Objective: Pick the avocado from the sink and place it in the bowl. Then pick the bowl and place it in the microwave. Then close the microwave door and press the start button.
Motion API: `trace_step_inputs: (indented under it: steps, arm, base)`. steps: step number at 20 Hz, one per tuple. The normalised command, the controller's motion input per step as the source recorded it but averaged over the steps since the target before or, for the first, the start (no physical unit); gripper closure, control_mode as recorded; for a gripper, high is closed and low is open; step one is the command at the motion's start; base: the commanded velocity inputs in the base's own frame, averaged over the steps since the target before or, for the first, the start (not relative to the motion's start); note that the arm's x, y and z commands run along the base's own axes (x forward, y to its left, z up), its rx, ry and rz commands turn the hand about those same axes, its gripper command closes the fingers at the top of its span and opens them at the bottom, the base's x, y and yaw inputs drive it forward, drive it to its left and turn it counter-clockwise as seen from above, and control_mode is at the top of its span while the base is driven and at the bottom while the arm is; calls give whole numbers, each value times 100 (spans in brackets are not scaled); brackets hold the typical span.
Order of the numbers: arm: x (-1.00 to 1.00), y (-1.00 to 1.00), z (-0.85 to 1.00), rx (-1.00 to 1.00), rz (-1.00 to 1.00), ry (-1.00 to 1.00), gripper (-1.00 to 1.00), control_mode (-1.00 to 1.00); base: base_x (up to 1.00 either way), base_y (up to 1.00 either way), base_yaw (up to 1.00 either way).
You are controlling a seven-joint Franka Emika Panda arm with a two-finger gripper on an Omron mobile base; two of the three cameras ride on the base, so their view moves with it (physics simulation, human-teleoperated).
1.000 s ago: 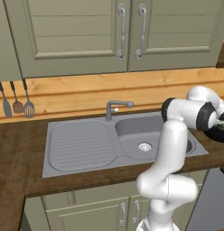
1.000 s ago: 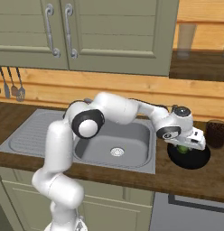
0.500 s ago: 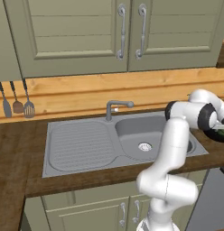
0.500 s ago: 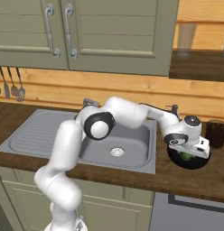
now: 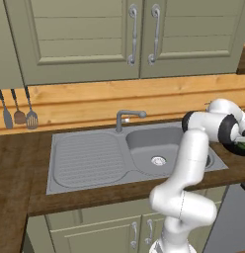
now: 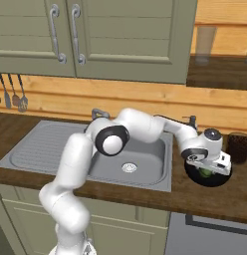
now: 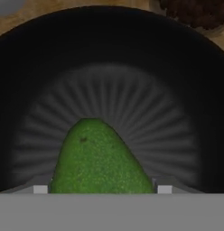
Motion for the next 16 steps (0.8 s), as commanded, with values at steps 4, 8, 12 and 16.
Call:
trace_step_inputs:
  steps: [4,8,12,16]
  arm:
    - [-30,10,59,0,0,-2,-100,-100]
    - [-18,26,55,-2,0,-9,-100,-100]
    - [-21,42,40,-6,0,-11,-100,-100]
    - [-4,94,6,-18,0,0,-100,-100]
  base:
    - [0,0,0]
    - [0,0,0]
    - [0,0,0]
    - [0,0,0]
